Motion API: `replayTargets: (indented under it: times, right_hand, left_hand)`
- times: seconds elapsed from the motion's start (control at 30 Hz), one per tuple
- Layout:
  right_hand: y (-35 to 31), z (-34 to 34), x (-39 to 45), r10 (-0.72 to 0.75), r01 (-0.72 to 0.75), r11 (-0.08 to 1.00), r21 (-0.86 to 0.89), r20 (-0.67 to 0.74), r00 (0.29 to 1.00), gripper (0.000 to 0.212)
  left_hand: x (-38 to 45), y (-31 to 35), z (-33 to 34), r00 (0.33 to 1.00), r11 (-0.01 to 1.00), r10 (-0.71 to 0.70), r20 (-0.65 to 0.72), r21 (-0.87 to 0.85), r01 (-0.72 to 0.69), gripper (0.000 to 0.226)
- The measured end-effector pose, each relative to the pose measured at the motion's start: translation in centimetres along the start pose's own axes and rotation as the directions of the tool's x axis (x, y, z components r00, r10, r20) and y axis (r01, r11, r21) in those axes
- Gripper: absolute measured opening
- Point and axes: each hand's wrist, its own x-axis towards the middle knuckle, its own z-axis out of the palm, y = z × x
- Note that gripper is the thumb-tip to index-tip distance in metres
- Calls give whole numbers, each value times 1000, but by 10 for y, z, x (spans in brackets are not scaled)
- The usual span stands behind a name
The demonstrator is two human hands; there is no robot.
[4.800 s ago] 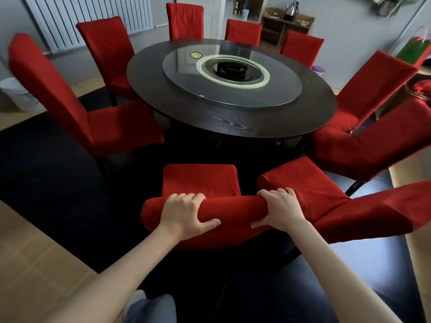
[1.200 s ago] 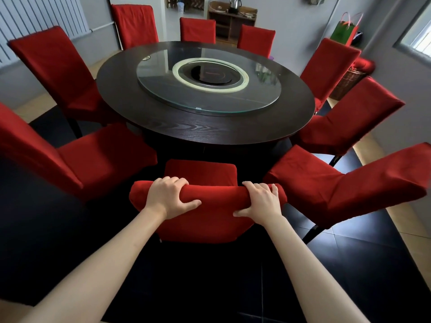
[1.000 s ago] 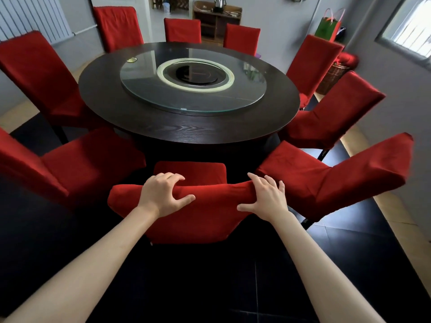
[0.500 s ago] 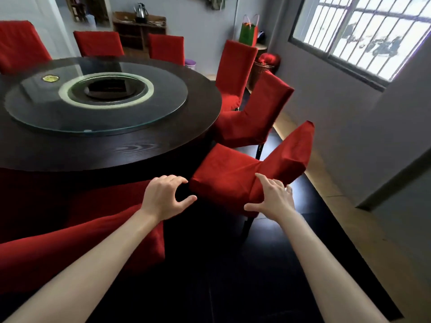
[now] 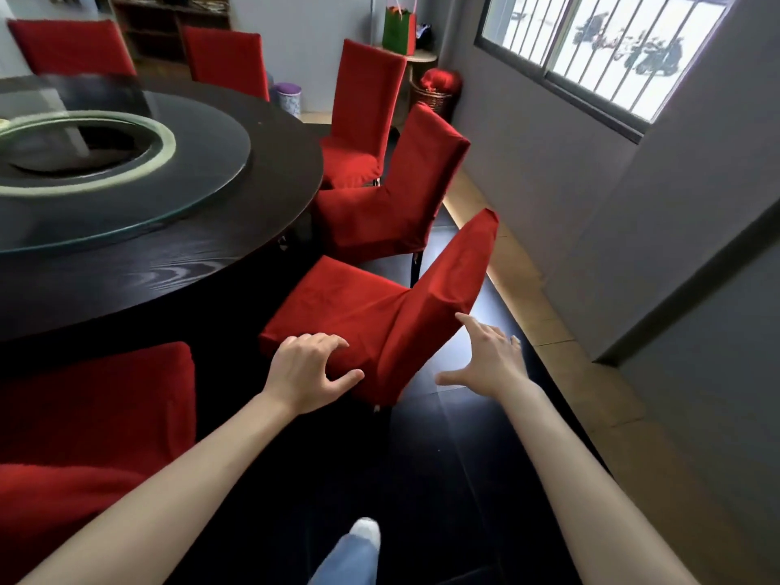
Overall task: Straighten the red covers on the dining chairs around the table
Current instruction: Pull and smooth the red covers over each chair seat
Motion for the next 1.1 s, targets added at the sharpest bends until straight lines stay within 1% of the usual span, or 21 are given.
replayTargets:
  times: [0.17,0.27,0.37,0.43,0.53,0.63,0.77,0.87,0.97,1.03,1.1]
  right_hand:
    - [51,-17,58,30,-29,998,-48,15,999,107]
    - [77,-35,98,57,-48,993,-109,82,995,106]
    - [103,-46,136,58,-51,993,-106,65,996,104]
    - [121,-53,159,72,-61,992,-114,90,993,104]
    - [148,-53,188,70,-58,992,-111,111,991,104]
    - [174,-56,227,54,-38,993,-114,142,988,104]
    - [200,-59,285,-63,90,985,-146,182,981,101]
    - [218,-58,325,-185,207,973,-102,193,964,102]
    - [233,-58,362,-318,349,932,-94,243,916,105]
    - [240,-54,383,-409,445,891,-85,273,871,107]
    - [244,-51,404,-485,525,848,-74,289,825,106]
  left_hand:
    - [90,35,33,1000,998,19,-10,-62,-20,79]
    - [147,53,49,1000,995,-14,-22,-97,12,80]
    - [197,71,65,1000,995,7,-9,-103,-8,81]
    - [227,84,75,1000,996,18,23,-88,-16,75]
    - [258,102,95,999,996,42,23,-85,-40,57]
    - [291,115,111,1000,996,7,24,-88,-4,54]
    - [326,125,135,995,993,-101,10,-65,102,57]
    - [347,135,149,979,978,-203,1,-41,203,62]
    - [360,149,163,941,940,-336,-34,-65,334,58]
    - [365,160,170,912,912,-410,-28,-18,409,58]
    - [366,169,177,866,867,-498,-46,-23,498,60]
